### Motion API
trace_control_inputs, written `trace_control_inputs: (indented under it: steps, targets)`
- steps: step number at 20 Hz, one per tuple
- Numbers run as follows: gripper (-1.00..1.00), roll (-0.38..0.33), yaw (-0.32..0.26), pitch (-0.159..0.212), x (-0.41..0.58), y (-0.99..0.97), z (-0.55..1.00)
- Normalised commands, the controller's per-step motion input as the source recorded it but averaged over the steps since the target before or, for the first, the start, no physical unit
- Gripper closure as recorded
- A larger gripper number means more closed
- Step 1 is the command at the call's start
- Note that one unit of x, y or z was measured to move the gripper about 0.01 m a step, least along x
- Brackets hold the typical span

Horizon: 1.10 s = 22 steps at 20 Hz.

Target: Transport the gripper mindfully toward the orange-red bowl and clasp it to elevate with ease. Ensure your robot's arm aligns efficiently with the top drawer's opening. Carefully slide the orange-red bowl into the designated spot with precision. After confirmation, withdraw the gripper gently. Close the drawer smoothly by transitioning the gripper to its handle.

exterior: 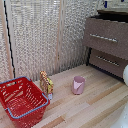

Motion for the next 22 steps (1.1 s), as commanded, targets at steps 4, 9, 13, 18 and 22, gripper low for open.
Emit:
trace_control_inputs:
  steps: [4,9,13,18,22]
  targets:
    - [-1.00,-0.326,0.044,0.253,-0.184,0.37,-0.07]
    - [-1.00,-0.365,0.017,0.185,-0.073,0.43,-0.18]
    - [-1.00,-0.375,0.015,0.085,0.056,0.40,-0.29]
    - [-1.00,-0.375,0.023,0.043,0.167,0.43,-0.39]
    - [-1.00,-0.375,0.018,0.061,0.098,0.49,-0.42]
